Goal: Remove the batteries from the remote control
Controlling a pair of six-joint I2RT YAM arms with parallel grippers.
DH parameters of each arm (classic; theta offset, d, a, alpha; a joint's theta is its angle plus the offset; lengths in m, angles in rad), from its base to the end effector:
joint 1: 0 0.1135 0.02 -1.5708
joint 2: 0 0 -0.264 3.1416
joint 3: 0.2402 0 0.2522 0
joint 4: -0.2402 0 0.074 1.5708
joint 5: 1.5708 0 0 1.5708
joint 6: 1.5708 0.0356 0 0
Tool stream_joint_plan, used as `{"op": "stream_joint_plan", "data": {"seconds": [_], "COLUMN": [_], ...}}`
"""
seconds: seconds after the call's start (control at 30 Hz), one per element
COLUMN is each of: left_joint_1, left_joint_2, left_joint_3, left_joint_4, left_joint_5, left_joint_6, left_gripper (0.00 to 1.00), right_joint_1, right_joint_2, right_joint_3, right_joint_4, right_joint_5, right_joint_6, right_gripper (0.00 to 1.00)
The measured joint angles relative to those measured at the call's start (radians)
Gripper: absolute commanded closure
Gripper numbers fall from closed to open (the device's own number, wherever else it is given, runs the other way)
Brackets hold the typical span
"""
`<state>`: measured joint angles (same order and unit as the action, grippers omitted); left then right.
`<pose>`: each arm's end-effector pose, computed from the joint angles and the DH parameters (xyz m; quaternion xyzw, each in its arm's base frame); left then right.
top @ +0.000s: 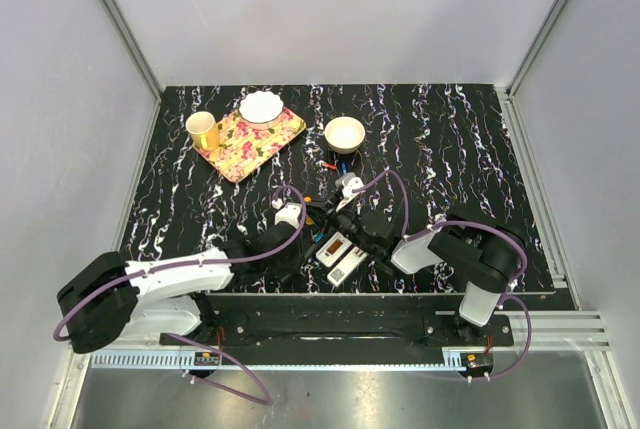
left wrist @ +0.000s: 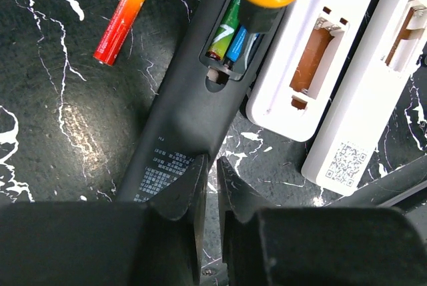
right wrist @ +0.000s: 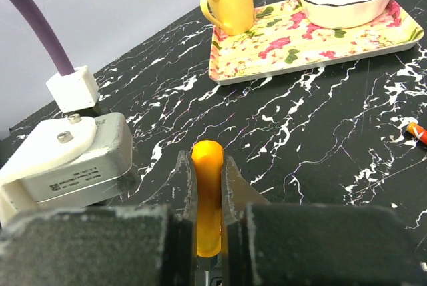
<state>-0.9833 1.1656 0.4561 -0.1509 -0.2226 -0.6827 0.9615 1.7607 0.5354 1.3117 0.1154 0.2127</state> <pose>0.1239 -0.1719 0.1596 0.1013 0.9271 -0.1857 0.3095 0.1855 0.2586 0.1720 -0.2072 0.6436 0.3751 0.6342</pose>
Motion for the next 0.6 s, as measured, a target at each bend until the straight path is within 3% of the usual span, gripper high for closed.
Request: {"op": "stream_joint_plan", "data": {"seconds": [0.6], "left_joint_1": [-0.002], "left_joint_2": [0.03], "left_joint_3": [0.0], "left_joint_4": [0.014], "left_joint_5": [0.046], "left_joint_6": [-0.007], "left_gripper": [0.85], "right_joint_1": [0.007], "right_joint_2": [0.047], "right_joint_3": [0.01], "right_joint_4": [0.0], "right_joint_5": [0.055], "right_joint_6": [-0.015], "right_gripper": [1.0]}}
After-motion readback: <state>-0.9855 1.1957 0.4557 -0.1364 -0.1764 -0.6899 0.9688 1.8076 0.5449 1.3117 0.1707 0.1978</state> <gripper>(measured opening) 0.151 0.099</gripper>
